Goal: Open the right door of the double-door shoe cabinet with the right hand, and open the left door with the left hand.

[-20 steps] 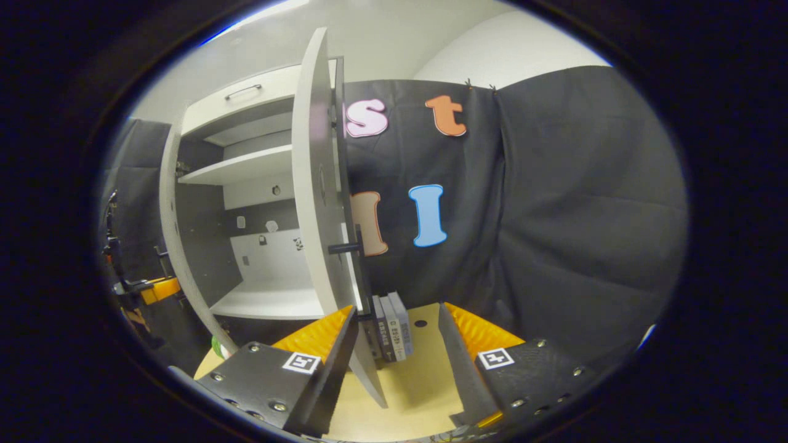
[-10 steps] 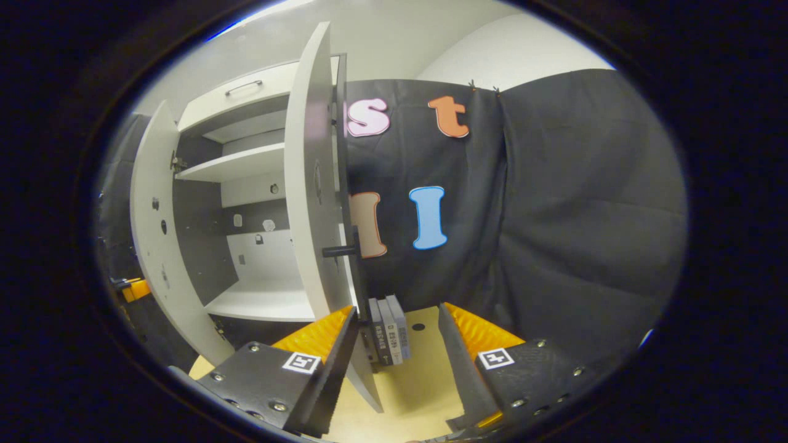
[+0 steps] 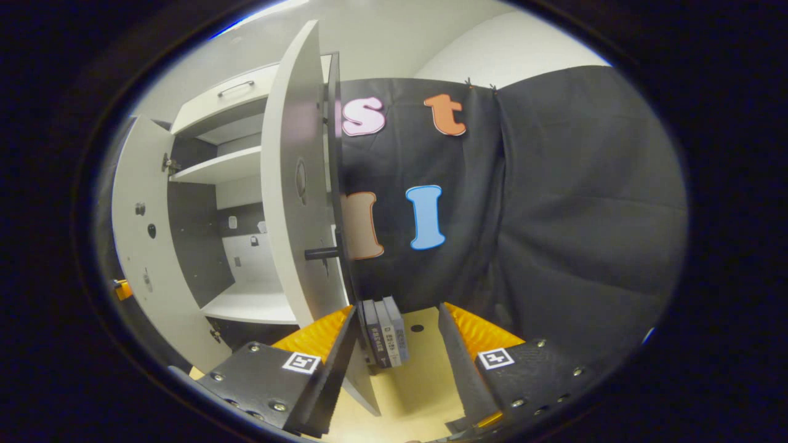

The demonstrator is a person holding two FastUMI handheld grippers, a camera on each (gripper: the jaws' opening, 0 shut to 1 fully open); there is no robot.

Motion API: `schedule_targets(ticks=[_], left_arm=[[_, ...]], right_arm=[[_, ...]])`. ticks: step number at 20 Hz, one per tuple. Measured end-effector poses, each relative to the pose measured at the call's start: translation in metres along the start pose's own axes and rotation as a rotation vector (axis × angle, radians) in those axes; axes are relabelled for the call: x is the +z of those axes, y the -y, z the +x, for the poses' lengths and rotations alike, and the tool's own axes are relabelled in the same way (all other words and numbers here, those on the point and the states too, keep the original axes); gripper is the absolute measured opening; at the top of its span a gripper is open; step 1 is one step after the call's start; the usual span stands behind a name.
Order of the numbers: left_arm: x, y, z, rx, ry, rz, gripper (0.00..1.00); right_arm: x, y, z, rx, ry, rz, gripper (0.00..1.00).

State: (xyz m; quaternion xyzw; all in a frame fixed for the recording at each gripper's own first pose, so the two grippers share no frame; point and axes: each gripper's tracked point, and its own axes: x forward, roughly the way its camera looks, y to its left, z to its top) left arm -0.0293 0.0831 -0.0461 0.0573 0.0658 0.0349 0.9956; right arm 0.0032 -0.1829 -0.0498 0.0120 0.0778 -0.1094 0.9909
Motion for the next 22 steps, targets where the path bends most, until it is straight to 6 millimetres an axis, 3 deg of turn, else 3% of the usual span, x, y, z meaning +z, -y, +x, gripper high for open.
schedule_targets(ticks=[1, 2, 3, 5, 9, 10, 12, 16, 18, 20, 22], left_arm=[[0.000, -0.003, 0.000, 0.001, -0.001, -0.013, 0.00], [-0.001, -0.005, 0.001, 0.001, 0.000, -0.021, 0.00], [-0.001, -0.008, 0.002, 0.002, 0.002, -0.025, 0.00], [-0.003, -0.015, 0.003, 0.006, 0.003, -0.023, 0.00], [-0.003, -0.021, 0.003, -0.010, 0.020, -0.048, 0.00], [-0.004, -0.023, 0.004, -0.013, 0.023, -0.057, 0.00], [-0.003, -0.026, 0.004, -0.018, 0.033, -0.077, 0.00], [-0.006, -0.033, 0.006, -0.046, 0.040, -0.088, 0.00], [-0.007, -0.034, 0.005, -0.058, 0.043, -0.105, 0.01], [-0.008, -0.038, 0.006, -0.054, 0.055, -0.120, 0.06], [-0.010, -0.043, 0.004, -0.041, 0.054, -0.111, 0.18]], right_arm=[[-0.002, 0.000, 0.001, 0.001, -0.003, 0.001, 0.73], [-0.003, 0.000, 0.001, 0.003, -0.006, 0.003, 0.78], [-0.005, 0.001, 0.001, 0.003, -0.009, 0.003, 0.73], [-0.007, 0.003, 0.002, 0.002, -0.012, 0.005, 0.78], [-0.009, 0.009, 0.002, -0.008, -0.015, 0.015, 0.78], [-0.009, 0.010, 0.002, -0.010, -0.014, 0.019, 0.72], [-0.010, 0.011, 0.001, -0.011, -0.015, 0.024, 0.78], [-0.011, 0.010, -0.001, -0.007, -0.016, 0.026, 0.72], [-0.011, 0.011, -0.004, -0.010, -0.013, 0.020, 0.78], [-0.011, 0.011, -0.007, -0.015, -0.010, 0.013, 0.78], [-0.010, 0.013, -0.010, -0.019, -0.006, 0.010, 0.78]])
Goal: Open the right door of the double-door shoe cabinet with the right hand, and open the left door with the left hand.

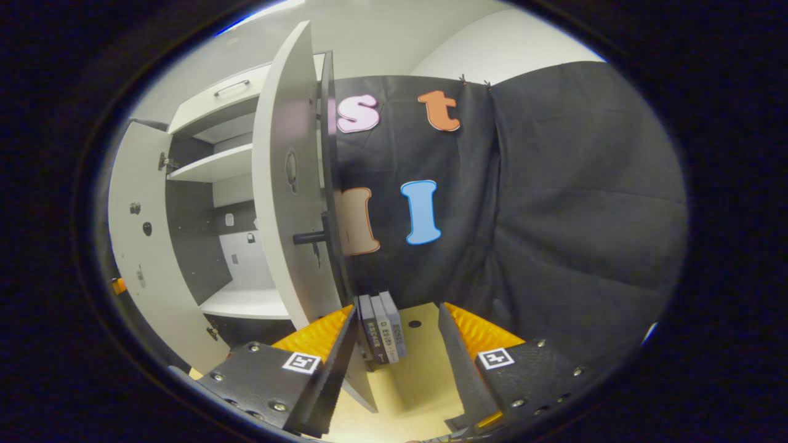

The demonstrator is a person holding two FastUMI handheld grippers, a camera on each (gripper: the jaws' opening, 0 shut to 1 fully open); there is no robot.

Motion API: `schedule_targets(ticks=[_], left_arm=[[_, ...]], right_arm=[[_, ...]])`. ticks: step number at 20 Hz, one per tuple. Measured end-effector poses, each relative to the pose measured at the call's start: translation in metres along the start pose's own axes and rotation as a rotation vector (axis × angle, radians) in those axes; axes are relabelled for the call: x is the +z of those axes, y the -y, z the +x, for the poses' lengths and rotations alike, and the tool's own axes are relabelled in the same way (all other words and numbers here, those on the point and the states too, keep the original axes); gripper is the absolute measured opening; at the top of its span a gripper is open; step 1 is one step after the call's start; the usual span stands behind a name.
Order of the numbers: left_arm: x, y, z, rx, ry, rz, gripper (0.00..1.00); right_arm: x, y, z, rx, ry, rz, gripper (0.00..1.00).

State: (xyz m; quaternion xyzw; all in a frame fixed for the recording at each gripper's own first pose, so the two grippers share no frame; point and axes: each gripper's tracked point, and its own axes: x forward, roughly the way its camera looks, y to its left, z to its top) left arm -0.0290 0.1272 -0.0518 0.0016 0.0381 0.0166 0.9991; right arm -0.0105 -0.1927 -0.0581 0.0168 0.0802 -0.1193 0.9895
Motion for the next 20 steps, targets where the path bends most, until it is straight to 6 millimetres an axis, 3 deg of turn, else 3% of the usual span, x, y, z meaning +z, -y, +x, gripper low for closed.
schedule_targets(ticks=[1, 2, 3, 5, 8, 10, 12, 13, 14, 15, 16, 18, 20], left_arm=[[-0.001, -0.004, -0.001, 0.012, -0.002, 0.017, 0.27], [-0.001, -0.009, -0.002, 0.022, -0.006, 0.023, 0.31], [0.000, -0.010, -0.003, 0.029, -0.010, 0.006, 0.43], [-0.002, -0.013, -0.006, 0.042, -0.015, -0.029, 0.58], [-0.002, -0.024, -0.018, 0.090, -0.013, -0.042, 0.72], [0.005, -0.026, -0.030, 0.097, 0.001, -0.070, 0.78], [0.018, -0.020, -0.043, 0.091, 0.004, -0.103, 0.75], [0.023, -0.019, -0.050, 0.088, 0.004, -0.106, 0.75], [0.031, -0.014, -0.056, 0.082, 0.010, -0.099, 0.75], [0.039, -0.005, -0.062, 0.069, 0.019, -0.089, 0.75], [0.048, 0.007, -0.068, 0.047, 0.026, -0.083, 0.75], [0.063, 0.037, -0.077, -0.028, 0.045, -0.072, 0.75], [0.075, 0.067, -0.078, -0.092, 0.065, -0.054, 0.75]], right_arm=[[0.000, 0.000, -0.002, -0.003, 0.001, 0.000, 0.78], [0.001, 0.001, -0.003, -0.007, 0.003, 0.000, 0.78], [0.002, 0.001, -0.005, -0.010, 0.004, 0.002, 0.78], [0.006, 0.000, -0.010, -0.018, 0.013, 0.001, 0.78], [0.014, -0.010, -0.020, -0.018, 0.030, -0.013, 0.78], [0.022, -0.019, -0.029, -0.014, 0.036, -0.034, 0.78], [0.034, -0.035, -0.042, 0.009, 0.048, -0.043, 0.78], [0.040, -0.045, -0.047, 0.022, 0.054, -0.039, 0.73], [0.044, -0.055, -0.053, 0.042, 0.058, -0.028, 0.78], [0.049, -0.067, -0.057, 0.064, 0.058, -0.022, 0.73], [0.053, -0.076, -0.061, 0.082, 0.057, -0.018, 0.78], [0.059, -0.097, -0.068, 0.127, 0.058, -0.003, 0.73], [0.062, -0.117, -0.074, 0.168, 0.061, -0.010, 0.78]])
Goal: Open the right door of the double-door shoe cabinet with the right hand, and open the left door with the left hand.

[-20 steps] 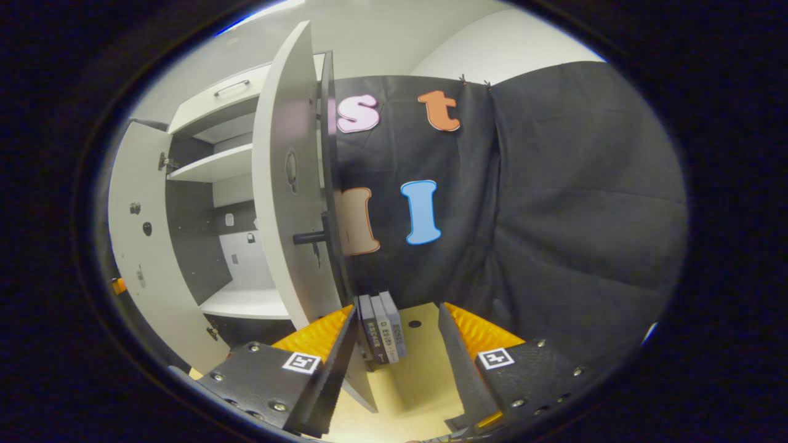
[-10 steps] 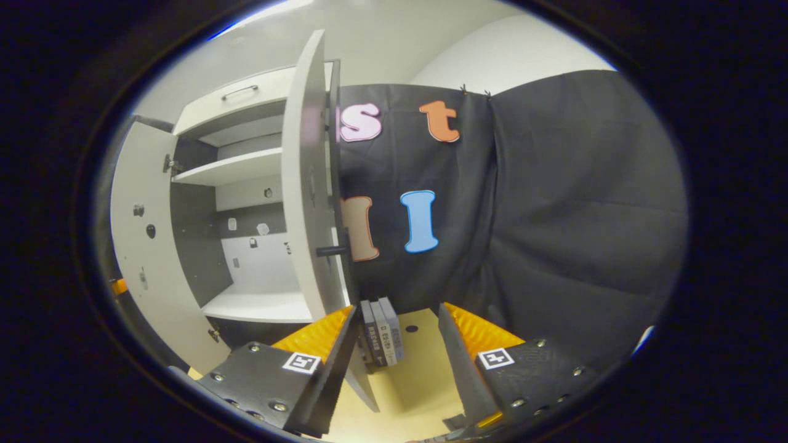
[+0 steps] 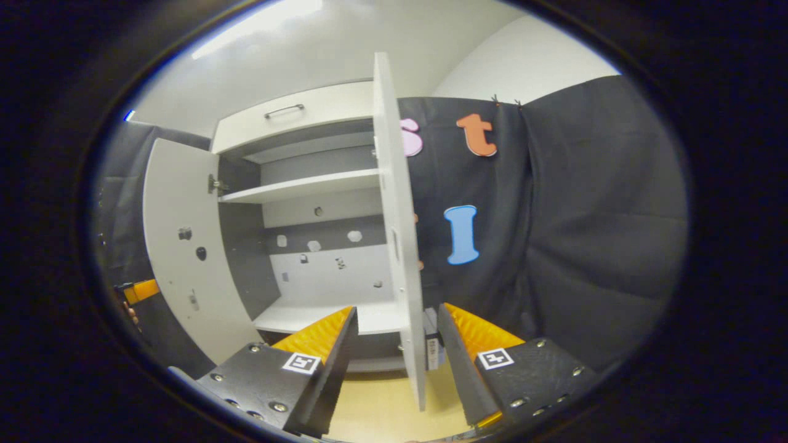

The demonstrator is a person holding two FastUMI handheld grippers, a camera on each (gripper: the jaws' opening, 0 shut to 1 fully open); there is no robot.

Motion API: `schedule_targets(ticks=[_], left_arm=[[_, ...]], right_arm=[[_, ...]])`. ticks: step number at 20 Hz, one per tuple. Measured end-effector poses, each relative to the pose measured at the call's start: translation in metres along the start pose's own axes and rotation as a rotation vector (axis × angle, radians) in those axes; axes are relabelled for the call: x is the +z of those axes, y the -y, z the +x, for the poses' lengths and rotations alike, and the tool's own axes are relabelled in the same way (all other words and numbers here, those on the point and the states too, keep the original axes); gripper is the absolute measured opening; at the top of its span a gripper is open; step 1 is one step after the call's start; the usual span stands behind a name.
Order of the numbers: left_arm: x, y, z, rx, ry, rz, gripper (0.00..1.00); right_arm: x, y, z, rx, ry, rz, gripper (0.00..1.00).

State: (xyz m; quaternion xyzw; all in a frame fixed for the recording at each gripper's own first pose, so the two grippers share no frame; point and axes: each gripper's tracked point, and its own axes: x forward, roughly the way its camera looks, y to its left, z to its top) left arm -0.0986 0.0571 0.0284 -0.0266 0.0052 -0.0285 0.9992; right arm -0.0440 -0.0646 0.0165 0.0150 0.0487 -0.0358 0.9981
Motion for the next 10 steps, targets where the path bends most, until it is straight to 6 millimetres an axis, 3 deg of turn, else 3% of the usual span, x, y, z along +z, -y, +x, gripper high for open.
schedule_targets(ticks=[5, 10], left_arm=[[0.008, 0.073, 0.021, -0.140, 0.049, 0.017, 0.75], [0.007, 0.108, 0.047, -0.163, 0.052, 0.027, 0.75]], right_arm=[[-0.001, -0.061, 0.012, 0.115, 0.015, 0.037, 0.78], [0.006, -0.096, 0.036, 0.168, 0.044, 0.037, 0.78]])
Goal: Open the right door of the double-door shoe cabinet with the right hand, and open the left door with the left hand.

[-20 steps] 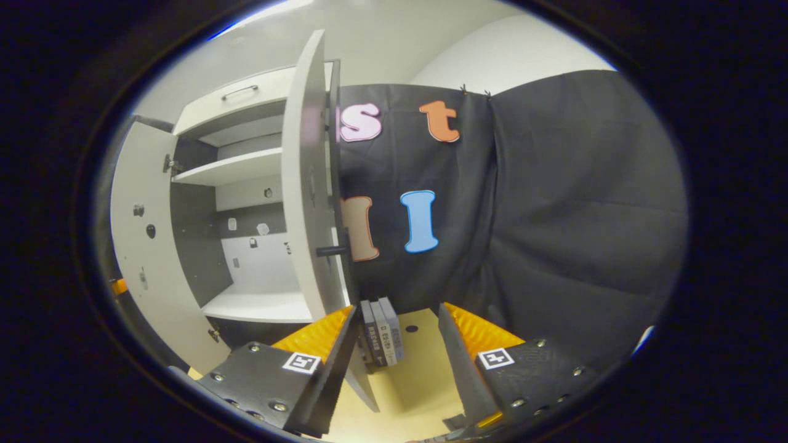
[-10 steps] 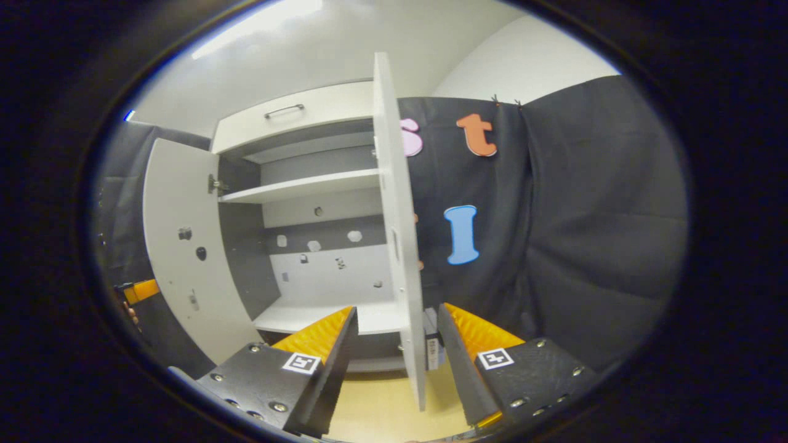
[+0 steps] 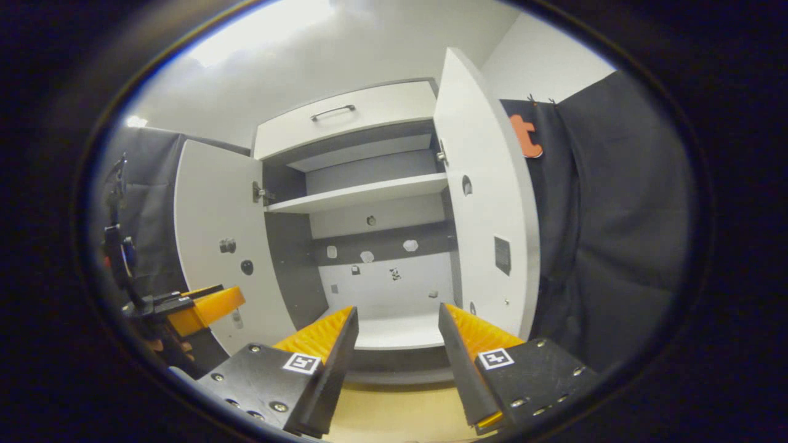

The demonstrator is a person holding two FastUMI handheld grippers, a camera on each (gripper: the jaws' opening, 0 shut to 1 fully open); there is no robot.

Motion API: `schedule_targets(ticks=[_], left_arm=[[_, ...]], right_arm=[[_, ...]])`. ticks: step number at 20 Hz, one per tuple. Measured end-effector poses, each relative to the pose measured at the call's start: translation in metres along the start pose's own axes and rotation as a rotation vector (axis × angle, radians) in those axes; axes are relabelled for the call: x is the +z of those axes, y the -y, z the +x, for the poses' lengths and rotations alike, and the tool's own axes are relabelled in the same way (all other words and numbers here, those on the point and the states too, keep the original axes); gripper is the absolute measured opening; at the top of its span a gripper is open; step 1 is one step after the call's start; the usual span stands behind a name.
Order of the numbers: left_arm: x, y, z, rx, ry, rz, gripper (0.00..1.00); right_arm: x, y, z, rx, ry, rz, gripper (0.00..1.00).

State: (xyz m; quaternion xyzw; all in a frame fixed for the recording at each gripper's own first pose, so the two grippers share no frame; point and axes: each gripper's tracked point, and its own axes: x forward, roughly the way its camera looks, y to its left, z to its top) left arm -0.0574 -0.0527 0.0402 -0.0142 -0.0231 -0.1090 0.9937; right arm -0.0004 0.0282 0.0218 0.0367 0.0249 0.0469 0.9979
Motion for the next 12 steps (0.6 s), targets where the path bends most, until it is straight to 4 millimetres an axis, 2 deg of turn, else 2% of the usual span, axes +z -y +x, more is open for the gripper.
schedule_targets(ticks=[5, 9, 11, 12], left_arm=[[-0.003, 0.016, 0.013, 0.001, 0.009, 0.024, 0.75], [-0.004, 0.016, 0.015, 0.000, 0.003, 0.027, 0.75], [-0.006, 0.018, 0.017, -0.005, 0.000, 0.038, 0.75], [-0.008, 0.017, 0.018, -0.006, -0.004, 0.045, 0.75]], right_arm=[[-0.002, -0.006, 0.013, -0.003, 0.016, -0.039, 0.78], [-0.002, -0.002, 0.018, -0.023, 0.024, -0.043, 0.78], [-0.003, -0.002, 0.021, -0.026, 0.023, -0.041, 0.74], [-0.003, -0.003, 0.020, -0.026, 0.023, -0.040, 0.85]])
